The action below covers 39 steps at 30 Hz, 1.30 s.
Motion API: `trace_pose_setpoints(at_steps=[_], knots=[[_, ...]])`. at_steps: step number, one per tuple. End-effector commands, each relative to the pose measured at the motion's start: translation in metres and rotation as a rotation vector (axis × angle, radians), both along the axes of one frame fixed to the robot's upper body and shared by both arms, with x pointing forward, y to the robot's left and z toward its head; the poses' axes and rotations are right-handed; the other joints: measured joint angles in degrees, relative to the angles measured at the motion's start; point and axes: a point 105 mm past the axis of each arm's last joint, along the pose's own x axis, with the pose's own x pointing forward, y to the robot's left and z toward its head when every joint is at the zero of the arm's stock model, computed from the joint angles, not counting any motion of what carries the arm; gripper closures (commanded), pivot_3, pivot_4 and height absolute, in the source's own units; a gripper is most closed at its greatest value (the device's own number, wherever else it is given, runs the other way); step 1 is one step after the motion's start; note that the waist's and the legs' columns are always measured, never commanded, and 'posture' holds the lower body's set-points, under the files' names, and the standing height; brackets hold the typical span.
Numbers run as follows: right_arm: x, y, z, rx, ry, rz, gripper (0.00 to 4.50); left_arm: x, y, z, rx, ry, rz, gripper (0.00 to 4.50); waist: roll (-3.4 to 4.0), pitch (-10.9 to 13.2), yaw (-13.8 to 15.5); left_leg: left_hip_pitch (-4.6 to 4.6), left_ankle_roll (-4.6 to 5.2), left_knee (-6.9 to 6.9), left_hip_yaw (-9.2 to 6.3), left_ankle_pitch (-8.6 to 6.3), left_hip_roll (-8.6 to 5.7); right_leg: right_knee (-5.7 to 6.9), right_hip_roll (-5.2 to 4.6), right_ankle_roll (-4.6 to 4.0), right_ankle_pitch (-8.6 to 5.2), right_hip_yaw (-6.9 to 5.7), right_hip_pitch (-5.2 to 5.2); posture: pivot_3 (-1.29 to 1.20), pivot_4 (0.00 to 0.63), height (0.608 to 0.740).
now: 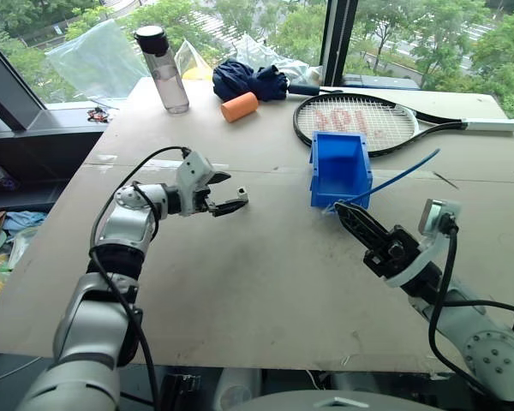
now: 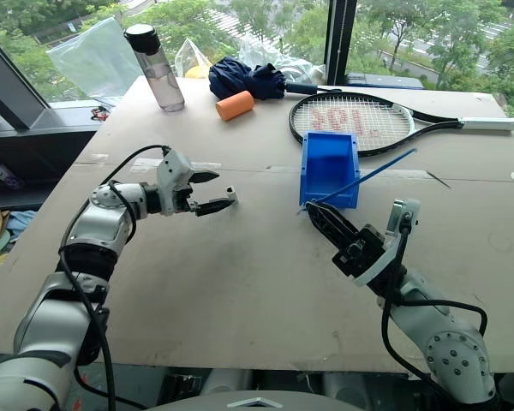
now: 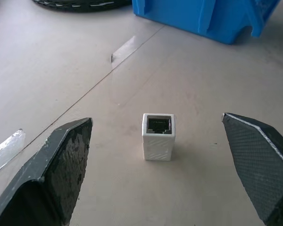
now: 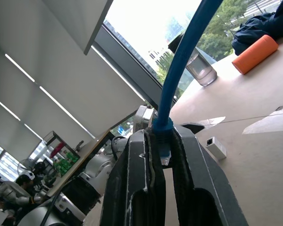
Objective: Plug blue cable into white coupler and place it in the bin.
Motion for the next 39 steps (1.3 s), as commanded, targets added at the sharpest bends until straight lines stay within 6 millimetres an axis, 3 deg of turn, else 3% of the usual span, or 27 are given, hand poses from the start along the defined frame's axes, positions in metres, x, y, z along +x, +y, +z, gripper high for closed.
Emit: trace_pose_setpoints(at_steps=[1,2,3,4,7,9,10,16,21,30,39], knots=[[-0.003,-0.005,0.014,0.015,-0.065,-0.033,4.5,0.008,-0.008,-0.008,0.064,-0.009,-0.041,0.27,-0.01,0.0,0.0,0.0,0.0,0.0,0.0,0.0,0.0,0.0,0.01,0.04,0.02,0.0,0.0,0.0,0.15,0.74],[-0.003,-0.006,0.014,0.015,-0.066,-0.039,4.5,0.01,-0.01,-0.011,0.074,0.0,-0.046,0.58,-0.01,0.0,0.0,0.0,0.0,0.0,0.0,0.0,0.0,0.0,0.01,0.07,0.04,0.0,0.0,0.0,0.15,0.74],[-0.004,-0.006,0.014,0.014,-0.068,-0.043,4.5,0.01,-0.011,-0.014,0.093,0.004,-0.052,1.22,-0.01,0.0,0.0,0.0,0.0,0.0,0.0,0.0,0.01,0.01,0.02,0.08,0.05,0.0,0.0,0.0,0.15,0.74],[-0.005,-0.006,0.015,0.012,-0.069,-0.051,4.5,0.011,-0.011,-0.017,0.111,0.015,-0.05,1.41,-0.02,0.0,-0.2,0.0,0.0,0.0,0.0,0.0,0.01,0.01,0.02,0.09,0.05,0.0,0.0,0.0,0.15,0.74],[-0.008,-0.008,0.015,0.006,-0.071,-0.071,4.5,0.013,-0.01,-0.021,0.151,0.019,-0.053,2.71,-0.08,0.0,-0.3,0.0,0.01,0.0,-0.03,0.0,0.04,0.05,0.05,0.19,0.11,-0.02,0.0,0.0,0.15,0.74],[-0.008,-0.009,0.014,-0.003,-0.072,-0.086,4.5,0.012,-0.011,-0.02,0.153,0.018,-0.08,3.78,-0.07,0.0,-0.4,0.01,0.01,0.0,-0.07,0.0,0.04,0.07,0.06,0.2,0.11,-0.05,0.01,0.0,0.15,0.74],[-0.009,-0.009,0.013,-0.02,-0.075,-0.089,4.5,0.009,-0.017,-0.017,0.133,0.024,-0.126,3.95,-0.08,0.0,-0.4,0.02,0.01,0.0,-0.05,0.0,0.04,0.07,0.06,0.2,0.11,-0.04,0.01,0.0,0.15,0.74],[-0.007,0.002,0.004,-0.217,-0.136,-0.04,4.5,-0.026,-0.068,-0.005,0.035,0.076,-0.477,3.92,-0.08,0.0,-0.3,-0.04,0.01,0.06,-0.04,0.0,0.04,0.07,0.02,0.02,0.02,-0.04,0.0,0.0,0.15,0.74],[0.006,0.019,-0.015,-0.456,-0.198,0.081,4.5,-0.066,-0.107,-0.021,0.097,0.107,-0.687,3.92,-0.07,0.0,-1.2,0.0,0.01,0.07,-0.02,0.0,0.06,0.09,0.03,-0.02,0.0,0.01,0.0,0.0,0.15,0.74],[0.028,0.032,-0.044,-0.678,-0.271,0.253,4.5,-0.078,-0.123,-0.047,0.234,0.128,-0.757,3.92,-0.06,0.0,-1.2,0.01,0.02,0.07,-0.09,0.0,0.06,0.1,0.12,0.08,0.05,-0.02,0.01,0.0,0.15,0.74],[0.036,0.041,-0.07,-0.765,-0.284,0.336,4.5,-0.079,-0.126,-0.048,0.26,0.116,-0.776,3.92,-0.06,0.0,-1.0,0.01,0.02,0.1,-0.07,0.0,0.05,0.1,0.11,0.17,0.1,-0.02,0.02,0.0,0.15,0.74]])
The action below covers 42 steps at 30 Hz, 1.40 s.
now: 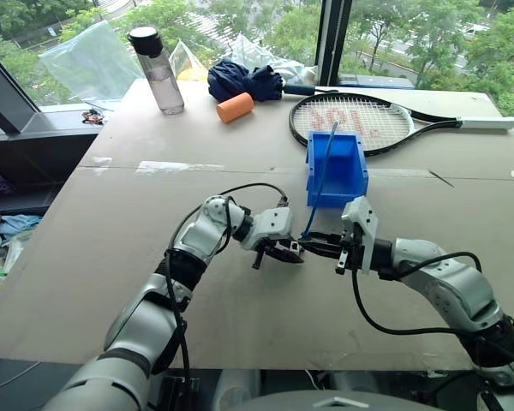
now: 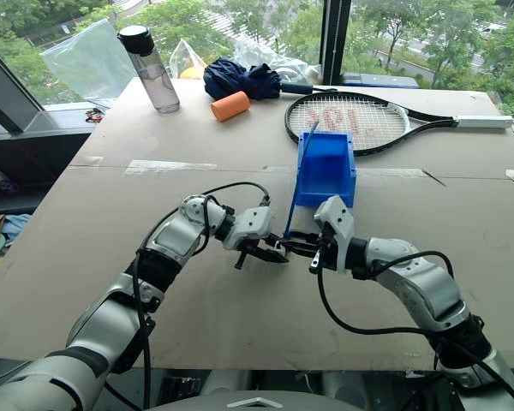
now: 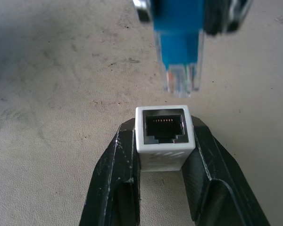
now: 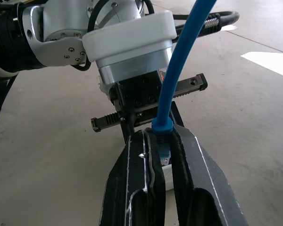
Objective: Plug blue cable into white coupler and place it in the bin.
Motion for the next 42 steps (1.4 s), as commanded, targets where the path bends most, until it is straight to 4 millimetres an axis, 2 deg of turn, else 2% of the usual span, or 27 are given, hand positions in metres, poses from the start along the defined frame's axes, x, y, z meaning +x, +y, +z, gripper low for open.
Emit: trace_pose_setpoints(at_steps=[1,9,13,20,25,33,42], knots=[[0.002,0.005,-0.001,-0.008,-0.044,0.023,4.5,-0.003,-0.005,0.001,0.009,-0.02,-0.03,3.92,0.0,0.0,0.0,0.0,0.0,0.0,0.0,0.0,0.0,0.0,0.0,0.02,0.01,0.0,0.0,0.0,0.15,0.74],[0.006,0.01,-0.008,0.0,-0.041,0.012,4.5,-0.008,-0.004,0.0,0.013,-0.02,-0.035,3.92,0.0,0.0,-0.2,0.06,0.0,0.01,0.0,0.0,0.0,0.05,0.01,0.03,0.02,0.01,0.02,0.0,0.15,0.74],[0.009,0.002,-0.024,-0.11,-0.048,0.004,4.5,-0.009,-0.005,0.001,0.007,-0.023,-0.033,3.92,0.02,-0.1,-0.2,0.08,0.0,0.01,0.0,0.0,0.01,0.05,0.01,0.04,0.02,0.01,0.03,0.0,0.15,0.74],[0.012,-0.003,-0.028,-0.258,-0.115,0.047,4.5,-0.008,-0.004,0.0,0.008,-0.024,-0.026,3.92,0.04,-0.1,-0.2,0.09,0.0,0.01,0.01,0.0,0.01,0.05,0.01,0.04,0.02,0.01,0.04,0.0,0.15,0.74],[0.009,-0.007,-0.04,-0.409,-0.162,0.122,4.5,-0.008,-0.005,-0.001,0.005,-0.024,-0.024,3.92,0.04,-0.2,-0.2,0.1,0.0,0.0,0.01,0.0,0.01,0.05,0.01,0.03,0.02,0.0,0.05,0.0,0.15,0.74],[0.009,-0.007,-0.042,-0.46,-0.125,0.137,4.5,-0.008,-0.009,0.0,-0.018,-0.013,-0.009,3.92,0.09,-0.4,0.1,0.12,0.0,0.02,0.03,0.0,0.0,0.05,0.0,0.02,0.02,0.02,0.08,0.0,0.15,0.74],[-0.001,-0.007,-0.08,-0.567,-0.019,0.196,4.5,-0.012,-0.014,0.001,-0.034,-0.006,-0.004,3.92,0.17,-0.7,-0.1,0.29,0.0,0.02,0.02,0.0,0.0,0.08,0.01,-0.11,-0.06,0.01,0.22,0.0,0.15,0.74]])
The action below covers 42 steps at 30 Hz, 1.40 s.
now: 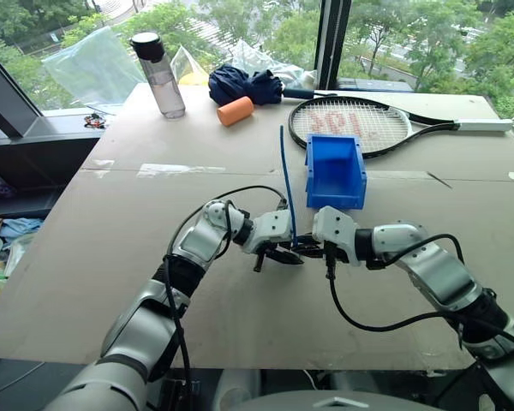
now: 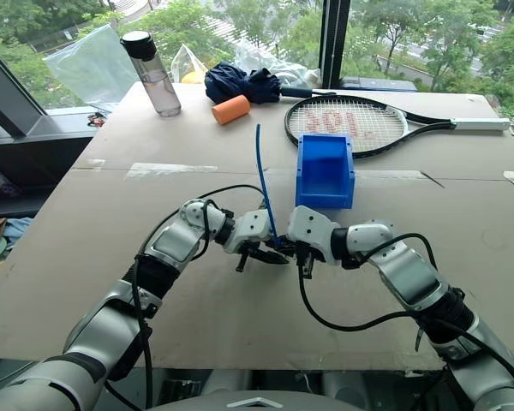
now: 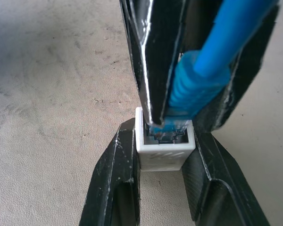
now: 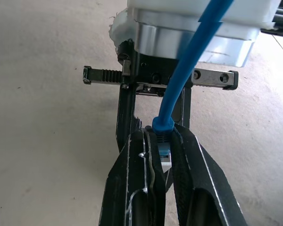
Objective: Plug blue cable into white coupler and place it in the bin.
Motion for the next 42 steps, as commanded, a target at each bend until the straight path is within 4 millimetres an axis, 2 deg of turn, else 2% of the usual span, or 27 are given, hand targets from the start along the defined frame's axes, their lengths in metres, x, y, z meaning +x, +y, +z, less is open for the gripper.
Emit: trace_pose_setpoints(at_steps=[1,6,10,12,13,15,16,18,20,23,27,30,32,34,37,38,40,42], knots=[[-0.01,-0.023,-0.072,-0.232,0.22,-0.065,4.5,-0.008,-0.013,0.006,-0.031,-0.013,-0.052,3.92,0.0,-0.2,-0.1,0.0,0.0,0.0,0.0,0.0,0.0,0.0,0.0,0.0,0.0,0.0,0.0,0.0,0.15,0.74],[-0.013,-0.019,-0.076,-0.262,0.256,-0.05,4.5,-0.011,-0.013,0.004,-0.023,-0.023,-0.052,3.92,0.02,-0.4,-0.3,0.11,0.0,-0.01,-0.03,0.0,0.02,0.01,0.01,-0.06,-0.04,-0.02,0.11,0.0,0.15,0.74],[-0.012,-0.013,-0.074,-0.203,0.274,-0.068,4.5,-0.012,-0.013,0.005,-0.026,-0.029,-0.043,3.92,-0.01,-0.7,-0.4,0.11,0.0,-0.02,-0.06,0.0,0.03,0.01,0.03,-0.07,-0.04,-0.04,0.11,0.0,0.15,0.74],[-0.008,-0.005,-0.051,-0.001,0.266,-0.105,4.5,-0.011,-0.008,0.016,-0.093,0.001,0.011,2.86,-0.02,-0.7,-0.4,0.14,0.0,-0.03,-0.07,0.0,0.05,0.01,0.06,-0.07,-0.04,-0.04,0.12,0.0,0.15,0.74],[-0.006,-0.003,-0.037,0.102,0.252,-0.12,4.5,-0.011,-0.004,0.021,-0.119,0.015,0.038,2.49,0.03,-0.7,-0.3,0.13,0.0,-0.04,-0.11,0.0,0.05,0.01,0.06,-0.07,-0.04,-0.07,0.13,0.0,0.15,0.74],[-0.003,-0.003,-0.019,0.229,0.244,-0.154,4.5,-0.013,0.002,0.028,-0.149,0.026,0.075,1.52,0.11,-0.6,-0.3,0.01,0.0,-0.05,-0.14,0.0,0.06,0.02,0.04,0.01,0.0,-0.1,0.07,0.0,0.15,0.74],[0.001,-0.008,0.001,0.339,0.236,-0.199,4.5,-0.017,0.011,0.035,-0.193,0.042,0.134,1.06,0.17,-0.5,-0.5,-0.02,0.0,-0.04,-0.14,0.0,0.06,0.02,0.04,0.04,0.02,-0.1,0.03,0.0,0.15,0.74],[0.007,-0.022,0.03,0.483,0.227,-0.273,4.5,-0.031,0.028,0.044,-0.233,0.047,0.199,0.21,0.29,-0.3,-0.9,-0.07,0.0,-0.08,-0.22,0.0,0.11,0.08,0.07,0.11,0.07,0.02,-0.12,0.0,0.15,0.74],[0.01,-0.033,0.049,0.556,0.235,-0.318,4.5,-0.042,0.035,0.053,-0.296,0.059,0.272,0.21,0.51,0.1,-1.3,-0.11,0.0,-0.11,-0.39,0.0,0.11,0.15,0.06,0.14,0.09,0.02,-0.21,0.0,0.15,0.74],[0.014,-0.044,0.061,0.571,0.24,-0.36,4.5,-0.05,0.041,0.062,-0.343,0.051,0.365,0.21,0.46,0.3,-0.8,-0.13,0.0,-0.13,-0.49,0.0,0.09,0.12,-0.02,0.14,0.08,-0.07,-0.2,0.0,0.15,0.74],[0.071,-0.078,0.086,0.575,0.262,-0.606,4.5,-0.063,0.054,0.09,-0.504,-0.017,0.585,0.21,0.41,0.5,-0.9,-0.1,-0.01,-0.1,-0.41,0.0,0.06,0.05,-0.05,0.03,0.03,0.01,-0.17,0.0,0.15,0.74],[0.1,-0.091,0.09,0.581,0.293,-0.702,4.5,-0.068,0.052,0.097,-0.534,-0.033,0.633,0.21,0.38,0.5,-0.5,-0.09,-0.01,-0.08,-0.39,0.0,-0.01,0.05,-0.07,-0.01,0.04,0.01,-0.16,0.0,0.15,0.74],[0.122,-0.097,0.094,0.606,0.309,-0.755,3.64,-0.069,0.05,0.101,-0.561,-0.035,0.654,0.15,0.36,0.5,-0.2,-0.11,-0.01,-0.12,-0.3,0.0,-0.03,-0.01,-0.06,-0.03,0.02,-0.14,-0.1,0.0,0.15,0.74],[0.131,-0.1,0.096,0.61,0.31,-0.77,2.88,-0.07,0.048,0.102,-0.566,-0.034,0.664,0.15,0.37,0.5,-0.3,-0.15,-0.01,-0.16,-0.14,0.0,-0.03,-0.03,-0.06,-0.01,0.04,-0.08,-0.15,0.0,0.15,0.74],[0.124,-0.105,0.103,0.578,0.277,-0.73,1.61,-0.07,0.047,0.103,-0.564,-0.037,0.674,0.15,0.38,0.5,-0.2,-0.19,-0.01,-0.22,-0.08,0.0,-0.03,-0.09,-0.07,0.11,0.1,-0.05,-0.18,0.0,0.15,0.74],[0.114,-0.11,0.104,0.548,0.256,-0.703,1.13,-0.071,0.047,0.104,-0.568,-0.033,0.677,0.15,0.39,0.5,-0.2,-0.2,-0.01,-0.22,-0.07,0.0,-0.03,-0.1,-0.08,0.11,0.1,-0.05,-0.19,0.0,0.15,0.74],[0.091,-0.12,0.106,0.499,0.188,-0.638,1.13,-0.074,0.049,0.104,-0.559,-0.024,0.674,0.15,0.37,0.5,0.2,-0.25,-0.01,-0.22,-0.07,0.0,-0.03,-0.16,-0.11,0.12,0.11,-0.07,-0.2,0.0,0.15,0.74],[0.066,-0.127,0.114,0.527,0.137,-0.571,1.13,-0.078,0.051,0.103,-0.55,-0.012,0.673,0.15,0.36,0.5,0.2,-0.3,-0.01,-0.23,-0.1,0.0,-0.04,-0.24,-0.14,0.13,0.1,-0.11,-0.19,0.0,0.15,0.74]])
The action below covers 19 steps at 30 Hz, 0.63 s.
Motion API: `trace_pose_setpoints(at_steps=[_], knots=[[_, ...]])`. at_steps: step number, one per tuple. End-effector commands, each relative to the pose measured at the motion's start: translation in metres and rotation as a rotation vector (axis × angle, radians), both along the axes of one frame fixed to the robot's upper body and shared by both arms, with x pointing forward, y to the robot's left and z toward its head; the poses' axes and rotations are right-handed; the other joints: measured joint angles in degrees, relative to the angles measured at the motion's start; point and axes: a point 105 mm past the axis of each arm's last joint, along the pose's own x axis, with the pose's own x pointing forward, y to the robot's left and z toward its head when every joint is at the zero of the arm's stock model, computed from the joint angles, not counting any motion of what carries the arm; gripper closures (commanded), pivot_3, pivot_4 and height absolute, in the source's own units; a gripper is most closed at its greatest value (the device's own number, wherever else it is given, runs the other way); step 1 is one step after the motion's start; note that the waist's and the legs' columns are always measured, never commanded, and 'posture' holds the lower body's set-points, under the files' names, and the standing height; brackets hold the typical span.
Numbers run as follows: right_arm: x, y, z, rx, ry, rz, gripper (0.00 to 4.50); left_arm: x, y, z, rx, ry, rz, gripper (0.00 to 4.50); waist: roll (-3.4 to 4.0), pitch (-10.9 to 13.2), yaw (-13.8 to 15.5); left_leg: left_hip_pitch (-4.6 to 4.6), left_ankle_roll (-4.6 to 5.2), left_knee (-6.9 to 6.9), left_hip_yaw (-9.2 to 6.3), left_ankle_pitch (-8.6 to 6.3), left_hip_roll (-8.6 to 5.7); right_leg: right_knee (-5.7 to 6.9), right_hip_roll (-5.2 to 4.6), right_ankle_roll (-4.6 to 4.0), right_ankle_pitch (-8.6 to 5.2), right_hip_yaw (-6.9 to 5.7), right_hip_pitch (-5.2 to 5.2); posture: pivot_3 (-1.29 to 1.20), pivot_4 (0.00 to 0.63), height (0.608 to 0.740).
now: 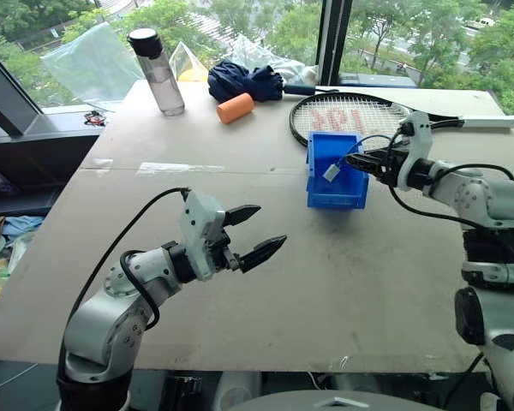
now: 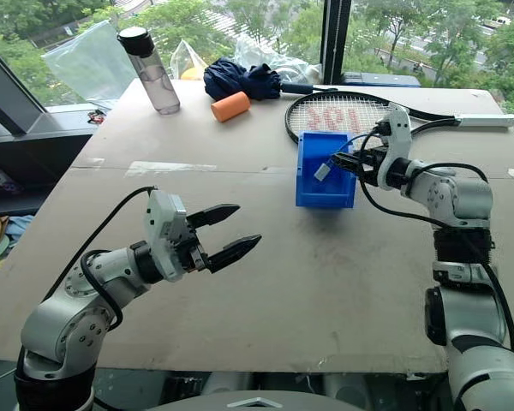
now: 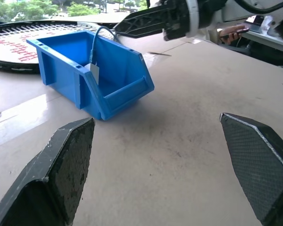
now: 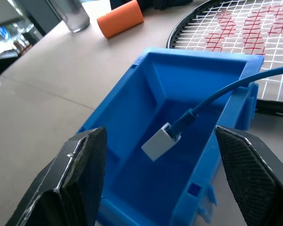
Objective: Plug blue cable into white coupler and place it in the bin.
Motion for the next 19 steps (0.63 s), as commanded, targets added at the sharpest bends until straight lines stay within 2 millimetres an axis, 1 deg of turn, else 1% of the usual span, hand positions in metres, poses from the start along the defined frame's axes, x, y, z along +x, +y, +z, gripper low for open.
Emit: trace_pose_setpoints(at_steps=[1,2,3,6,8,9,10,11,13,14,16,19], knots=[[-0.039,-0.004,0.031,0.008,-0.188,0.114,1.13,-0.011,0.0,0.008,0.0,-0.024,-0.028,0.15,-0.01,0.0,-0.3,0.04,0.0,0.0,0.02,0.0,0.01,0.0,0.0,0.0,0.0,0.03,0.0,0.0,0.15,0.74],[-0.052,-0.01,0.028,-0.038,-0.221,0.126,1.13,-0.013,0.003,0.007,0.004,-0.014,-0.028,0.15,-0.01,0.0,-0.4,0.05,0.0,0.0,0.06,0.0,0.01,0.02,0.0,0.01,0.0,0.07,0.01,0.0,0.15,0.74],[-0.065,-0.02,0.021,-0.095,-0.232,0.126,1.13,-0.016,0.007,0.006,0.01,-0.001,-0.025,0.15,-0.02,0.0,-0.4,0.07,0.01,-0.01,0.06,0.0,0.01,0.03,0.01,0.01,0.0,0.07,0.01,0.0,0.15,0.74],[-0.104,-0.046,-0.005,-0.298,-0.242,0.127,1.13,-0.027,0.024,-0.005,0.061,0.062,-0.025,0.15,-0.04,0.0,-0.4,0.15,0.01,-0.03,0.07,-0.01,0.03,0.04,0.01,-0.17,-0.14,0.07,0.05,0.0,0.15,0.74],[-0.122,-0.06,-0.01,-0.363,-0.266,0.103,1.13,-0.033,0.035,-0.014,0.092,0.101,-0.015,0.15,-0.01,0.0,-0.7,0.2,0.01,-0.04,0.14,-0.01,0.05,0.04,0.03,-0.14,-0.2,0.12,0.05,0.0,0.15,0.74],[-0.132,-0.068,-0.01,-0.388,-0.274,0.086,1.13,-0.035,0.041,-0.017,0.106,0.118,-0.007,0.15,0.0,0.0,-0.9,0.25,0.0,-0.04,0.21,-0.01,0.08,0.05,0.04,0.02,-0.3,0.18,0.04,0.0,0.15,0.74],[-0.139,-0.073,-0.011,-0.408,-0.28,0.079,1.13,-0.038,0.045,-0.019,0.115,0.128,-0.003,0.15,0.03,0.1,-0.9,0.32,0.0,-0.03,0.33,-0.01,0.1,0.06,0.05,0.04,-0.31,0.29,0.04,0.0,0.15,0.74],[-0.149,-0.079,-0.011,-0.418,-0.275,0.065,1.13,-0.04,0.051,-0.021,0.125,0.138,0.007,0.15,0.03,0.1,-0.9,0.33,0.0,-0.01,0.43,-0.01,0.1,0.06,0.05,0.05,-0.3,0.39,0.0,0.0,0.15,0.74],[-0.17,-0.091,-0.02,-0.466,-0.238,0.055,1.13,-0.041,0.061,-0.021,0.144,0.146,0.03,0.15,-0.07,0.1,-0.6,0.37,0.0,0.03,0.48,-0.01,0.1,0.1,0.05,0.05,-0.31,0.45,-0.01,0.0,0.15,0.74],[-0.18,-0.094,-0.023,-0.459,-0.22,0.047,1.13,-0.04,0.065,-0.02,0.146,0.145,0.042,0.15,-0.14,0.1,-0.5,0.4,0.0,0.03,0.49,-0.01,0.1,0.09,0.05,0.05,-0.32,0.46,0.0,0.0,0.15,0.74],[-0.187,-0.1,-0.026,-0.443,-0.21,0.018,1.13,-0.039,0.07,-0.018,0.137,0.151,0.057,0.15,-0.32,0.2,-0.1,0.37,-0.01,0.03,0.49,-0.01,0.12,0.07,0.04,0.05,-0.32,0.45,-0.04,0.0,0.15,0.74],[-0.19,-0.11,-0.033,-0.47,-0.213,-0.019,1.13,-0.041,0.074,-0.019,0.153,0.16,0.049,0.15,-0.35,0.2,-0.2,0.38,-0.02,0.04,0.51,-0.02,0.25,0.03,-0.07,0.05,-0.32,0.57,-0.06,0.0,0.15,0.74]])
